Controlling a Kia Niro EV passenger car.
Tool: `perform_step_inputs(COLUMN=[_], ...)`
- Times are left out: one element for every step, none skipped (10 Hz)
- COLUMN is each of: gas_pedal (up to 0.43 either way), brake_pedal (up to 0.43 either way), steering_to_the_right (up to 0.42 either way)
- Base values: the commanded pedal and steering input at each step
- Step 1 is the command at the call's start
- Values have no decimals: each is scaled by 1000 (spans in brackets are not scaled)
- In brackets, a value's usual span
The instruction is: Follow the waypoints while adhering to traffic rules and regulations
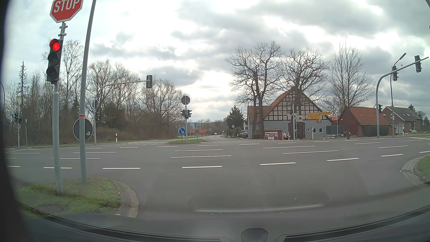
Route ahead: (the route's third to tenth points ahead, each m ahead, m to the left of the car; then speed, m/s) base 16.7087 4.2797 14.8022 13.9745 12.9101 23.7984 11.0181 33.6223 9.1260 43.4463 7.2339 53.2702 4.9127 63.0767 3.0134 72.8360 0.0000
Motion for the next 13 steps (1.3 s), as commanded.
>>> perform_step_inputs(gas_pedal=[0, 0, 0, 0, 0, 0, 0, 0, 0, 0, 0, 0, 0], brake_pedal=[232, 232, 232, 232, 232, 232, 232, 232, 232, 232, 232, 232, 232], steering_to_the_right=[-2, -2, -2, -2, -2, -2, -2, -2, -2, -2, -2, -2, -2])
